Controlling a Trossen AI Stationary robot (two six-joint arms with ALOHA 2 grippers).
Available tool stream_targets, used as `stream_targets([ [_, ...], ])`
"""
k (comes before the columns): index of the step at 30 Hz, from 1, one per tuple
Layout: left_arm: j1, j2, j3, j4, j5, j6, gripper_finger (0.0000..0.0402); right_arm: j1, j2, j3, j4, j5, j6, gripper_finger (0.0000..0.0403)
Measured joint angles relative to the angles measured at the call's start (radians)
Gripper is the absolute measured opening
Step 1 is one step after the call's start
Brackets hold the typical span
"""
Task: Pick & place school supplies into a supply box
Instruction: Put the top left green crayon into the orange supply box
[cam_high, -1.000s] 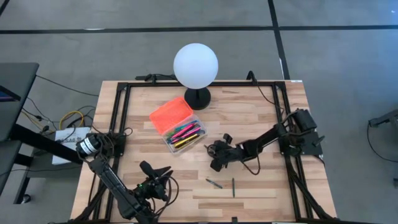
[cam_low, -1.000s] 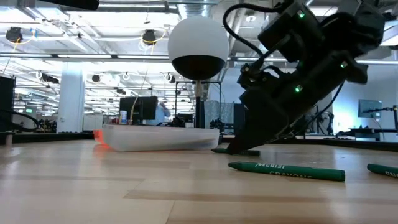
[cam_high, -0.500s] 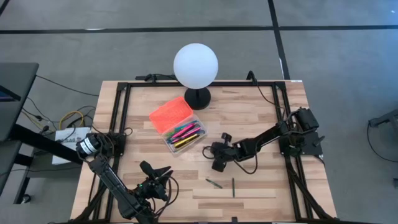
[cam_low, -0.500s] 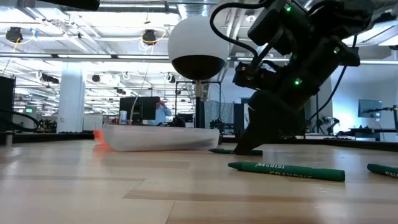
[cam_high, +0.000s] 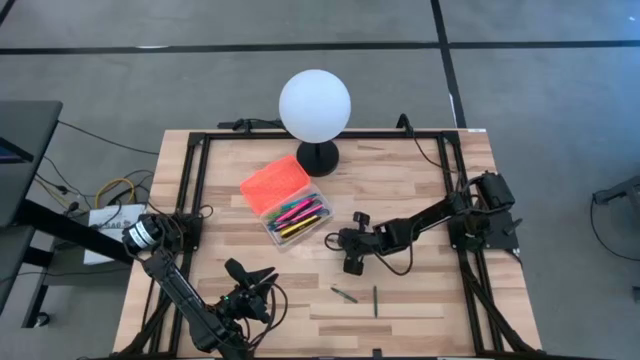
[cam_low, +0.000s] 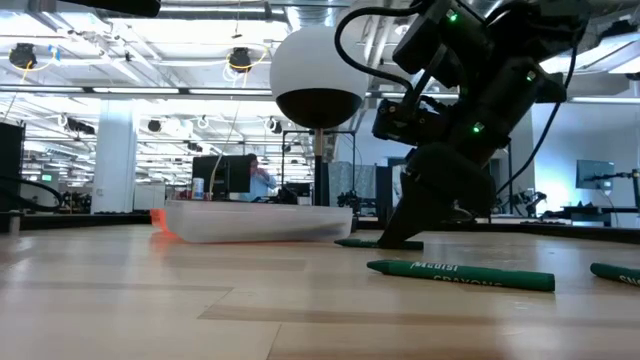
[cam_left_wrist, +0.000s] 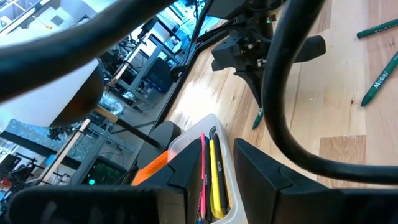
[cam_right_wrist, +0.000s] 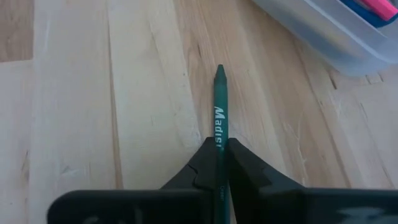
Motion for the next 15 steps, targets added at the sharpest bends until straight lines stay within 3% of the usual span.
stream_targets([
  [5,0.000,0.000,0.000,0.000,0.000,0.000,0.0087,-0.001,-0.002,0.000,-0.003,-0.020,0.002,0.0006],
  [15,0.000,0.000,0.000,0.000,0.000,-0.001,0.0087,-0.010,-0.002,0.035,-0.080,-0.072,0.084,0.0062],
])
